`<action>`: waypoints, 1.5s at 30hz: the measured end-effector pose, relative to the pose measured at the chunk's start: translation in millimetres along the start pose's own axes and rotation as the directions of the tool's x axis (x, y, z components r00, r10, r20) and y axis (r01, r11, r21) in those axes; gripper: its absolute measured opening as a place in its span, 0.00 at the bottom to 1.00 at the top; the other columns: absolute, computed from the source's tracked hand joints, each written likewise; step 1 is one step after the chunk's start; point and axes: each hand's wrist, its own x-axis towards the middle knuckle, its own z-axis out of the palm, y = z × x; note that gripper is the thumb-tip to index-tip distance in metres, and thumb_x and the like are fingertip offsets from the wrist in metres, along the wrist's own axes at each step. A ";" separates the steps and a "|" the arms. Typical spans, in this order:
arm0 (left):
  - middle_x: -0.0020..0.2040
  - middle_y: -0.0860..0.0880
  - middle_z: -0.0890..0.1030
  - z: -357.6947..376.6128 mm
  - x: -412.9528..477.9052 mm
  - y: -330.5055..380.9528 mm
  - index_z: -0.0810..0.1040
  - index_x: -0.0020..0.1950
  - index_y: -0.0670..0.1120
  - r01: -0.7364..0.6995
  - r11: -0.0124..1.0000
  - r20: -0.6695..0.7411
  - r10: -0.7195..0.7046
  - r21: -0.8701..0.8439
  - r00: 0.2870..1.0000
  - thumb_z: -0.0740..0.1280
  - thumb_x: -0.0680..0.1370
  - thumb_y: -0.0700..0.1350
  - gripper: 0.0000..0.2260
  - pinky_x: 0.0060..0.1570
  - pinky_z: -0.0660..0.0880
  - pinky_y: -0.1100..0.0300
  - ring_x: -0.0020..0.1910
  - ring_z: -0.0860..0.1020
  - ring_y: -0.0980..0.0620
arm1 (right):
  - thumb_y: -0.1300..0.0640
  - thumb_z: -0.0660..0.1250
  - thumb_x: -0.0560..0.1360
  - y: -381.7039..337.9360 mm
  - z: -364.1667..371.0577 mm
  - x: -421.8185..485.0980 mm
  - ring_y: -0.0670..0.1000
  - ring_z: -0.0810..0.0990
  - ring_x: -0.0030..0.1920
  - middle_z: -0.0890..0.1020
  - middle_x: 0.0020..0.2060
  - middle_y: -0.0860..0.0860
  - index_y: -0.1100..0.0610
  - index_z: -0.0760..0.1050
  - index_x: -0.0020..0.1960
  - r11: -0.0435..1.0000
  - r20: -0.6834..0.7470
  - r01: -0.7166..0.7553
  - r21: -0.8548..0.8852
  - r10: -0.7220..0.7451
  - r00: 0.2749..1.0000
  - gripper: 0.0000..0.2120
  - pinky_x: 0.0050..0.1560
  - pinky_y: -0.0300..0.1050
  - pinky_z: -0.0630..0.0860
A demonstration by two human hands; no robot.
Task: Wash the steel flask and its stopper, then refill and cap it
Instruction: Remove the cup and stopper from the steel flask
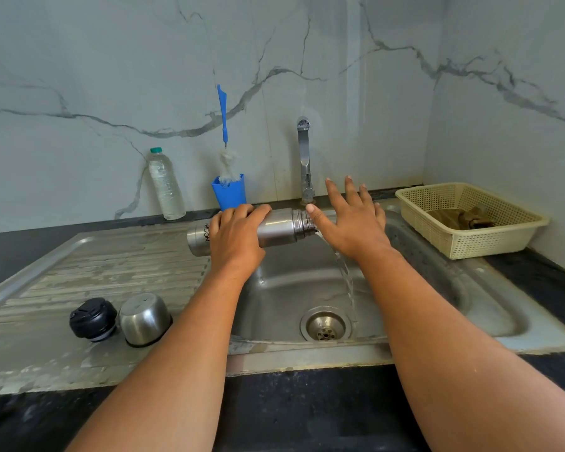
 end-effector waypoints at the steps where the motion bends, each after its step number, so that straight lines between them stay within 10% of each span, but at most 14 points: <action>1: 0.67 0.54 0.74 0.3 0.2 -0.1 0.70 0.75 0.60 -0.003 1.000 -0.004 0.003 -0.001 1.000 0.77 0.71 0.40 0.36 0.73 0.57 0.52 0.68 0.69 0.48 | 0.26 0.44 0.78 0.1 0.3 0.0 0.58 0.41 0.83 0.44 0.84 0.50 0.40 0.45 0.83 1.000 -0.001 0.000 0.000 0.000 1.000 0.37 0.79 0.67 0.44; 45: 0.70 0.51 0.76 -7.6 4.9 5.5 0.75 0.69 0.58 -0.141 0.988 -0.259 0.152 0.063 0.954 0.74 0.68 0.28 0.36 0.79 0.48 0.46 0.77 0.66 0.45 | 0.26 0.41 0.79 -3.7 -0.6 0.5 0.57 0.43 0.83 0.46 0.84 0.51 0.39 0.44 0.83 0.998 -0.010 -0.061 0.031 0.062 0.998 0.36 0.79 0.67 0.46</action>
